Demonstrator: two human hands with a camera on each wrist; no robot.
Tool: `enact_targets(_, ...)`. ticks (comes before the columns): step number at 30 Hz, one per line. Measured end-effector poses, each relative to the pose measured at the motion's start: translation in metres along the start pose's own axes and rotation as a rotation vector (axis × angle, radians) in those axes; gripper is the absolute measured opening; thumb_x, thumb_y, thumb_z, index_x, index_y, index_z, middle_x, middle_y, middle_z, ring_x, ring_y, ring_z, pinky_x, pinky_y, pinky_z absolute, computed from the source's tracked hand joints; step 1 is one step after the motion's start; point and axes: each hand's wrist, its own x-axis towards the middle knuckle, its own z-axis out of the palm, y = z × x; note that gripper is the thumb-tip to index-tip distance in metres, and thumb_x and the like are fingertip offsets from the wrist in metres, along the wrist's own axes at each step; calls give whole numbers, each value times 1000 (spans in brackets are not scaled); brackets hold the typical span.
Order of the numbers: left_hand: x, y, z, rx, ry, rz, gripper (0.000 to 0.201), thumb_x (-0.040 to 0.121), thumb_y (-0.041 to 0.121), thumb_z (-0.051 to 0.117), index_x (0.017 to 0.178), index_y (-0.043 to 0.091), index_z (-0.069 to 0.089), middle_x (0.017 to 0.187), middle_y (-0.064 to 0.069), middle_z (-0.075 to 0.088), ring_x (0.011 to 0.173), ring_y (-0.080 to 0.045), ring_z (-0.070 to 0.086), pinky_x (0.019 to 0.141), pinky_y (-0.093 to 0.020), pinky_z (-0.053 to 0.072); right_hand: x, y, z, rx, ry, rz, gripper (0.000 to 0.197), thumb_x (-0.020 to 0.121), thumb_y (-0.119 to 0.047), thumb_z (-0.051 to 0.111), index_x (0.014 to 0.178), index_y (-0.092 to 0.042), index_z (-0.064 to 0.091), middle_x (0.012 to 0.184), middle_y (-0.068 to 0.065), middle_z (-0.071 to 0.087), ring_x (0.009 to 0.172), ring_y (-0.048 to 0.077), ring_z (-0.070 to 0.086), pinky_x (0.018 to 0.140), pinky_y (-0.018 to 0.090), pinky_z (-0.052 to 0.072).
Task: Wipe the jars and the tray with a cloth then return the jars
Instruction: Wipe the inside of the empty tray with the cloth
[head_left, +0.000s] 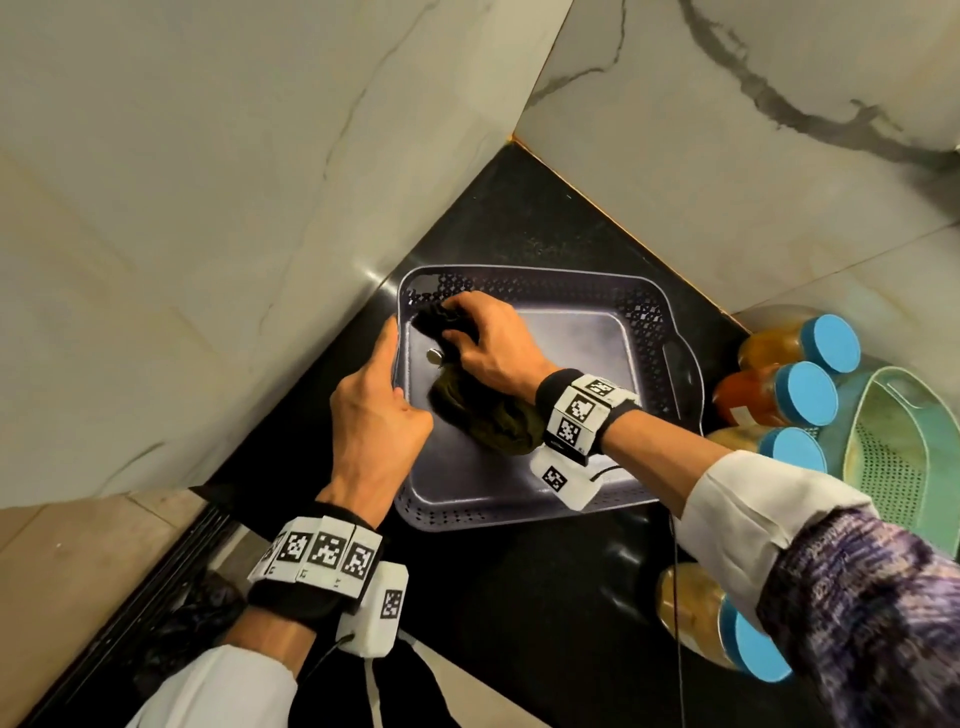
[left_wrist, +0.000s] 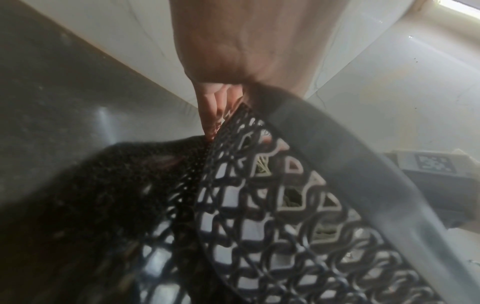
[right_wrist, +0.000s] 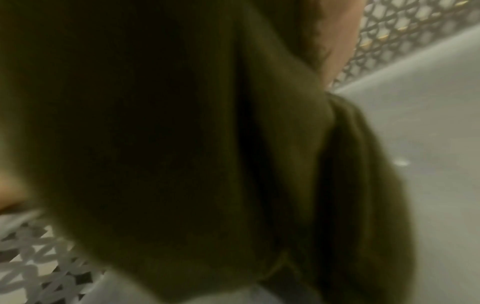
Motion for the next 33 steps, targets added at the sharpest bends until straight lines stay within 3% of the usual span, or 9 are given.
enact_targets(3,1,-3,1,-25,23,2,96,71,-12,61,159,23,45,84,-24,72,79,-44,67,69,-26,42,8,-19,8,-45,-96,-84,30,90,-11,67,120,-7,67,117,11,68,106,30,64,92,42,52)
enact_targets(6,1,0,4,-47,51,-14,93,71,-10,63,158,20,47,97,-21,76,89,-43,71,77,-37,54,5,-26,3,-43,-223,-158,36,83,-2,66,119,-8,69,118,9,70,106,28,66,94,41,54)
enact_targets(10,-1,9,4,-40,84,-36,92,68,-10,64,155,15,49,109,-27,74,100,-51,68,82,-47,55,-39,-17,-6,-134,-549,-303,52,75,0,67,125,-13,68,123,7,71,109,27,69,95,43,55)
enact_targets(12,-1,8,2,-19,65,-20,92,68,-10,65,155,15,50,107,-30,73,98,-54,67,79,-49,54,-51,-8,-12,-217,-600,-337,49,79,-5,70,127,-15,68,125,5,69,110,30,67,92,41,54)
enact_targets(14,-2,6,1,-2,42,-10,92,67,-9,64,155,16,49,99,-32,72,91,-55,66,76,-51,53,-46,-1,-22,-260,-541,-287,45,81,-7,72,124,-19,68,121,3,69,108,29,66,89,39,53)
enact_targets(17,1,1,3,12,26,-28,94,67,-10,61,155,23,49,91,-29,71,86,-54,65,74,-53,55,-19,11,-34,-105,-269,-79,42,78,-2,68,116,-21,71,114,-2,75,106,19,70,94,38,57)
enact_targets(21,1,1,6,-2,65,-26,91,71,-10,60,155,23,50,92,-28,72,86,-52,65,73,-49,54,4,15,-23,-117,-36,42,31,82,-5,70,113,-9,68,112,11,71,107,33,66,90,40,52)
enact_targets(26,0,7,12,-29,114,-16,87,72,-8,62,155,18,50,99,-27,75,92,-51,68,77,-47,53,5,-7,-5,-56,-213,-93,41,81,-4,70,121,-10,68,119,9,72,109,28,67,96,42,54)
enact_targets(33,3,6,14,-25,112,-30,88,73,-8,61,156,17,46,111,-22,75,100,-48,69,83,-47,55,12,-22,-6,-231,-282,-212,45,77,-10,73,119,-24,66,115,1,72,102,25,67,82,36,53)
